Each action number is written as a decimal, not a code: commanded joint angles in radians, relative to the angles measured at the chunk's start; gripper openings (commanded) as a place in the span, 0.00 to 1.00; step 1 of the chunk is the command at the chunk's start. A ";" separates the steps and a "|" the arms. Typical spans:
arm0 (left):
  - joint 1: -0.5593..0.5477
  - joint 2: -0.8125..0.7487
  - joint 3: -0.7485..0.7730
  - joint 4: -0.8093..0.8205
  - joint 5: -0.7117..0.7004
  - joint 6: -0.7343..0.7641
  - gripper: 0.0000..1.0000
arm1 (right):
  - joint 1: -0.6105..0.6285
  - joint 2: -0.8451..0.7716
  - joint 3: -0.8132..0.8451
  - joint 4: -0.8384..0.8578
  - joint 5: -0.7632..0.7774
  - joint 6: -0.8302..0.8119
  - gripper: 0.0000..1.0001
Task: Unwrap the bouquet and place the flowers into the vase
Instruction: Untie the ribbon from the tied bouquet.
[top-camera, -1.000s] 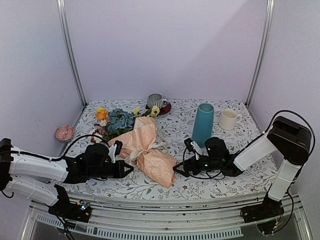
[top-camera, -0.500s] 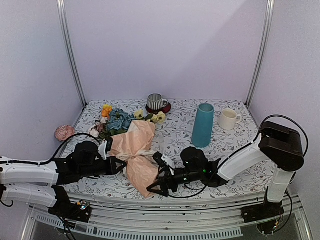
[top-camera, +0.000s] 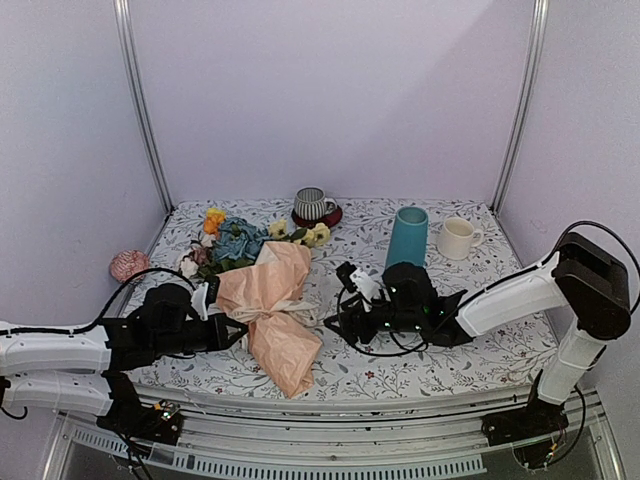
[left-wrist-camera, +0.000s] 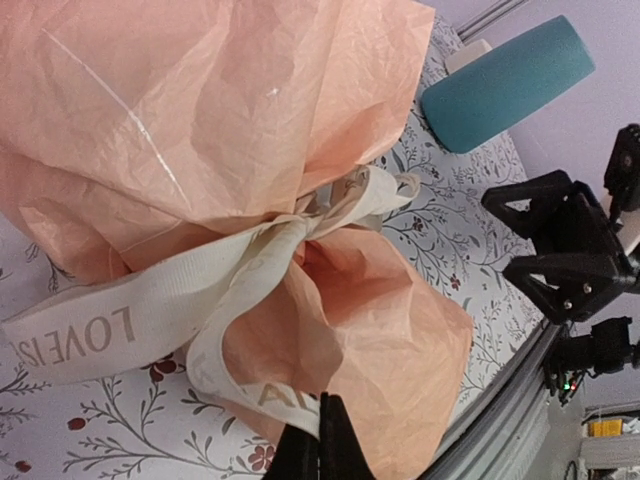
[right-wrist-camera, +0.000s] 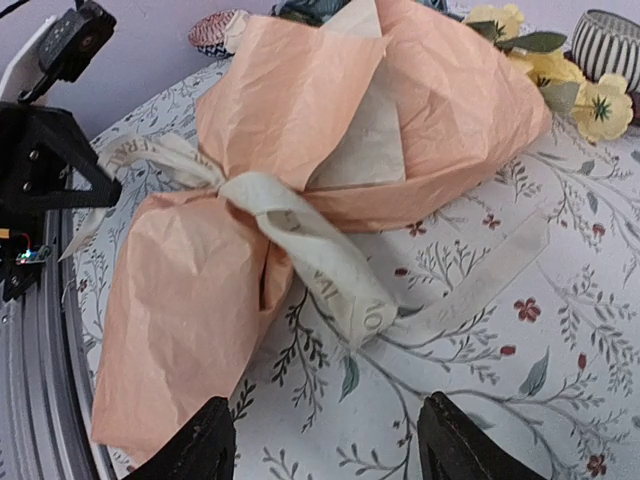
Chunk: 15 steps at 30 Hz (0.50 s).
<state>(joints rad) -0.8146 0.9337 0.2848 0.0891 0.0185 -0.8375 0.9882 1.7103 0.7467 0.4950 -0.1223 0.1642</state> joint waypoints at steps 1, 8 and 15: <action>0.016 -0.010 -0.006 -0.009 0.007 0.008 0.00 | -0.015 0.056 0.136 -0.120 0.040 -0.106 0.63; 0.018 -0.019 -0.023 0.013 0.022 0.023 0.00 | -0.039 0.120 0.248 -0.164 -0.052 -0.135 0.60; 0.020 -0.032 -0.034 0.019 0.020 0.029 0.00 | -0.063 0.182 0.309 -0.175 -0.085 -0.154 0.57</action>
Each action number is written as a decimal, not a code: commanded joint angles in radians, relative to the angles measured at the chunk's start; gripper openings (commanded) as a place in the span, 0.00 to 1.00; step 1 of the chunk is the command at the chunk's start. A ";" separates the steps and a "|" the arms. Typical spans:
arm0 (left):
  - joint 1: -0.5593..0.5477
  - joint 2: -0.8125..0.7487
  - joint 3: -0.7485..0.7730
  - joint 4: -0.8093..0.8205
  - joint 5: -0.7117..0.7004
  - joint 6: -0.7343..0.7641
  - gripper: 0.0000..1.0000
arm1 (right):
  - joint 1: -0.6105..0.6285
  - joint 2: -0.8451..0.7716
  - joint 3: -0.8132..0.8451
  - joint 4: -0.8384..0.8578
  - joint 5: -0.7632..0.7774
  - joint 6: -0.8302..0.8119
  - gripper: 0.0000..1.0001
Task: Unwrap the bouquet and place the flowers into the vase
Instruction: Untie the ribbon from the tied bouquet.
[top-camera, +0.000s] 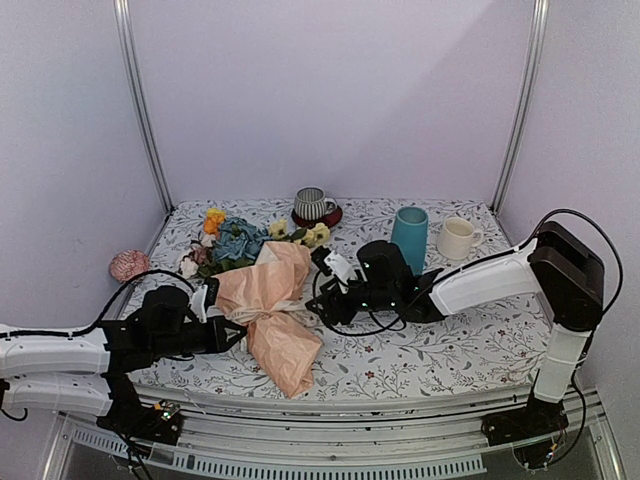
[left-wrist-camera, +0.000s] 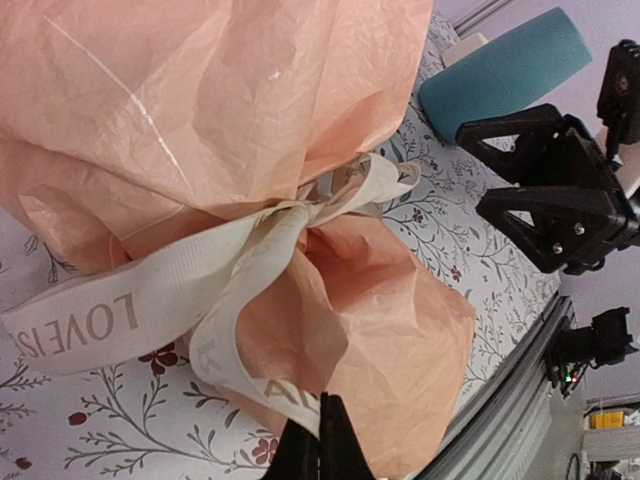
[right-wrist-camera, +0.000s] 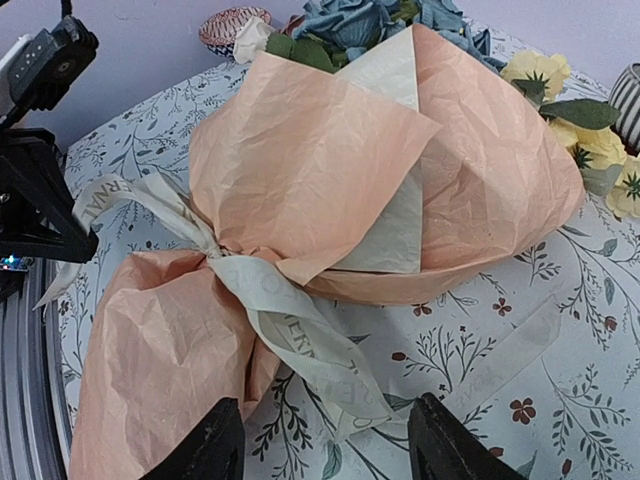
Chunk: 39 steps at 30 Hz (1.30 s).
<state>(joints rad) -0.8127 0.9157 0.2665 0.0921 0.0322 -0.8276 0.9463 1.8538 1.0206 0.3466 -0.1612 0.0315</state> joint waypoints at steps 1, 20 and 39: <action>0.018 -0.015 -0.017 0.017 0.006 0.019 0.00 | -0.028 0.045 0.041 -0.026 -0.060 -0.021 0.57; 0.017 -0.014 -0.009 0.026 0.009 0.019 0.00 | -0.035 0.180 0.142 -0.007 -0.136 -0.085 0.41; 0.019 -0.031 0.053 -0.049 0.018 0.038 0.00 | -0.034 0.073 0.006 0.126 0.039 -0.059 0.03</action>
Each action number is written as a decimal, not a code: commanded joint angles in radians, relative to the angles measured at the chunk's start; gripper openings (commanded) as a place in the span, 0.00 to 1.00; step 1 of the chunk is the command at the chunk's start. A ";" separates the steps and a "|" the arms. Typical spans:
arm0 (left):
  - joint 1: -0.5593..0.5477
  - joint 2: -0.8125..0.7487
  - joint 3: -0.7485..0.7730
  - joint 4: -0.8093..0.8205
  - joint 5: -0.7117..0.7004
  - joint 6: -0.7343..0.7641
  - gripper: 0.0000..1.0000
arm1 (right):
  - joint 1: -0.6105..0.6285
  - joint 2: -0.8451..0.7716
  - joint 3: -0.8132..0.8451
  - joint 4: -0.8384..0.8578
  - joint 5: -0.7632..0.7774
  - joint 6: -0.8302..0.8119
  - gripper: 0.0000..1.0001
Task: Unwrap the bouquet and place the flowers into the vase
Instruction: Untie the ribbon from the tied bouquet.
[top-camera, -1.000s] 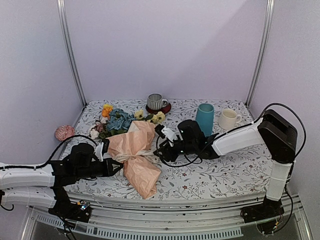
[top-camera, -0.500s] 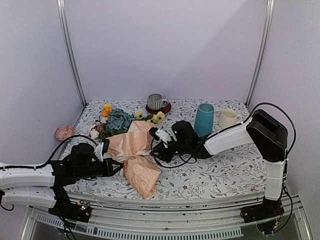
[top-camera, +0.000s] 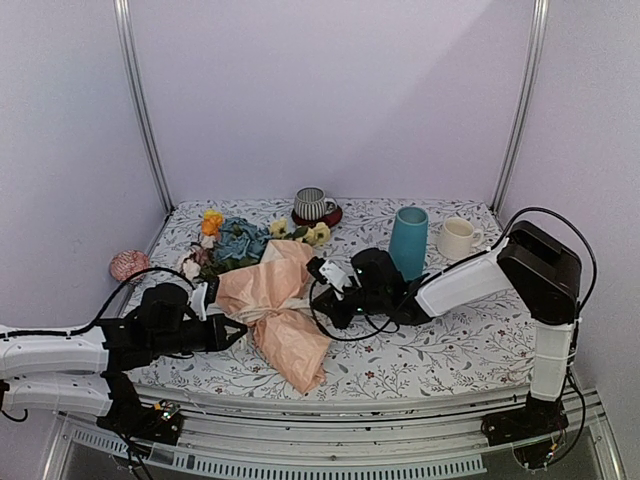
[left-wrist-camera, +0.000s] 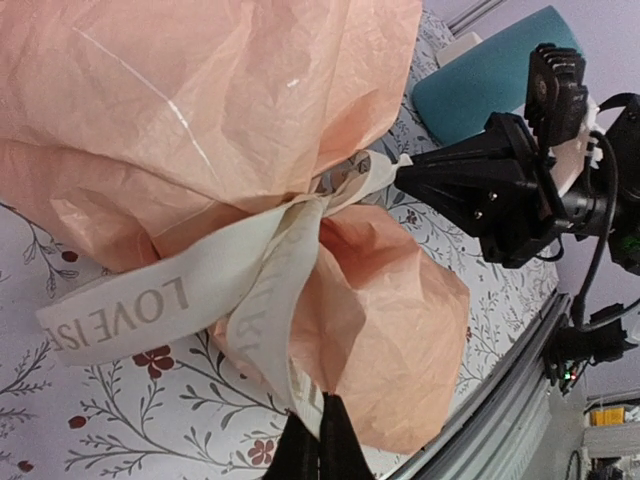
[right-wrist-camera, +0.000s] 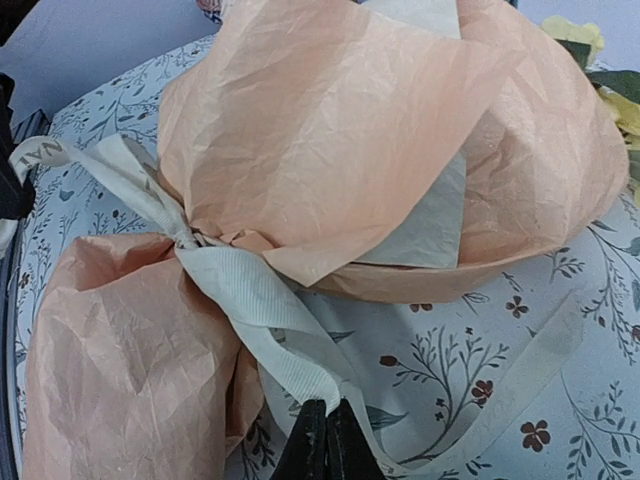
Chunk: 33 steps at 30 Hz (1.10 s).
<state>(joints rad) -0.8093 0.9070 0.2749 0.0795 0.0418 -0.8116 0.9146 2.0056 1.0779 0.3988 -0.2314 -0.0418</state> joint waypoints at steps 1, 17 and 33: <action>0.015 -0.028 0.049 -0.045 0.006 0.022 0.00 | -0.003 -0.091 -0.066 0.086 0.122 0.017 0.03; 0.015 -0.082 0.135 -0.145 -0.025 0.043 0.00 | -0.003 -0.129 -0.131 0.153 0.192 0.033 0.05; 0.023 -0.098 0.206 -0.202 -0.079 0.070 0.00 | -0.002 -0.153 -0.158 0.167 0.241 0.036 0.07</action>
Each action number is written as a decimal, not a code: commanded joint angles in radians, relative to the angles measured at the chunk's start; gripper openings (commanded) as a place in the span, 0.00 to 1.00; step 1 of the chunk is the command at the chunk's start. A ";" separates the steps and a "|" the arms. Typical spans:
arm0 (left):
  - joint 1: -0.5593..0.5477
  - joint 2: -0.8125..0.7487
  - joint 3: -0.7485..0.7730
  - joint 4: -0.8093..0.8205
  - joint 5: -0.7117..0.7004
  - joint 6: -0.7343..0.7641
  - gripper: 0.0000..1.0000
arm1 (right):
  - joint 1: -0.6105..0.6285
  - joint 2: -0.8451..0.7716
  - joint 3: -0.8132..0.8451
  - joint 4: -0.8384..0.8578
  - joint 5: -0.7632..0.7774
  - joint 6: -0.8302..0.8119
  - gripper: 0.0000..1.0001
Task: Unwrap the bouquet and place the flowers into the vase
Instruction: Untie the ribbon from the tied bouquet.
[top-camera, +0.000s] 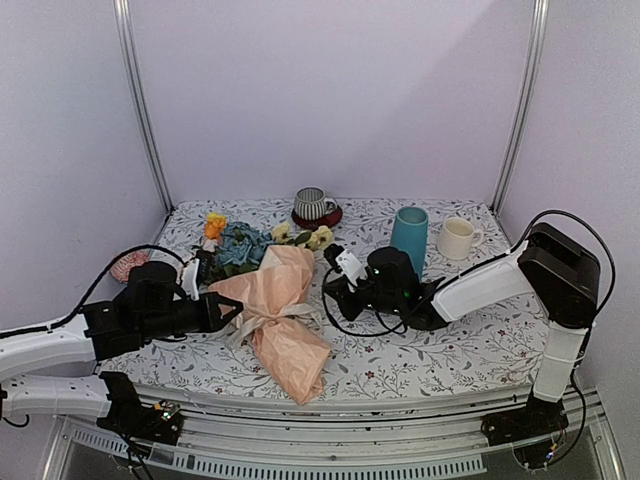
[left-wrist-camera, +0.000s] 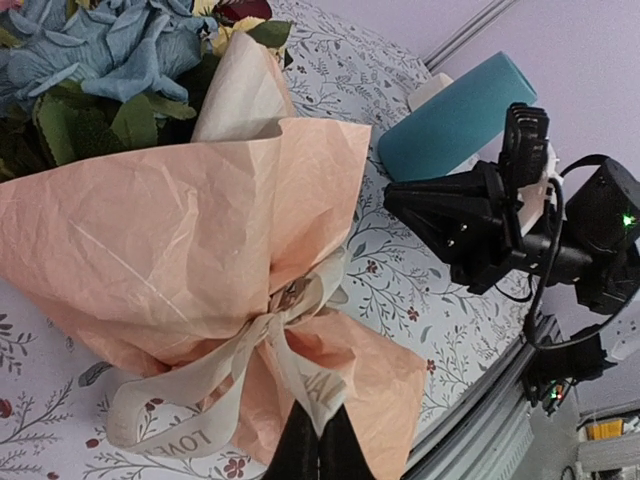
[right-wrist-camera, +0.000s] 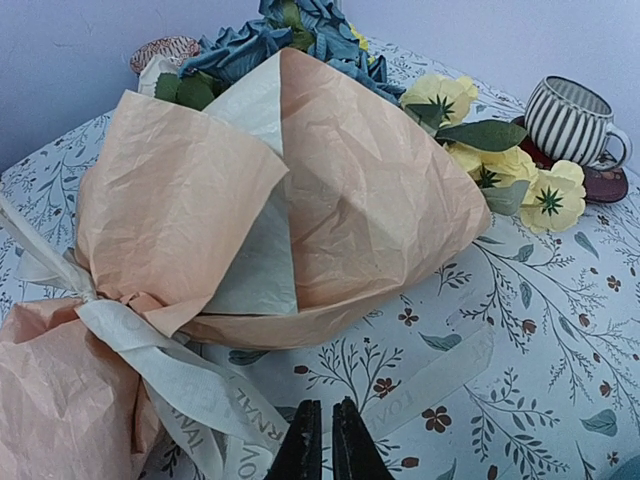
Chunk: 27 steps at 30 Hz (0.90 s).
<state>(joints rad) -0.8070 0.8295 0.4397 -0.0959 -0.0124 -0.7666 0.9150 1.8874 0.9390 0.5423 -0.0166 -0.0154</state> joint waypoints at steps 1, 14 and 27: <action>0.021 -0.024 0.045 -0.033 -0.028 0.028 0.00 | -0.003 -0.038 -0.022 0.025 0.029 0.011 0.07; 0.028 -0.042 0.063 -0.063 -0.042 0.047 0.00 | -0.003 -0.057 -0.053 0.064 0.027 0.010 0.12; 0.031 -0.012 0.057 -0.041 -0.020 0.045 0.00 | 0.015 0.054 0.046 -0.064 -0.255 -0.075 0.49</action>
<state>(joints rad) -0.7952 0.8139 0.4759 -0.1528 -0.0395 -0.7322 0.9169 1.9045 0.9649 0.5304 -0.2241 -0.0509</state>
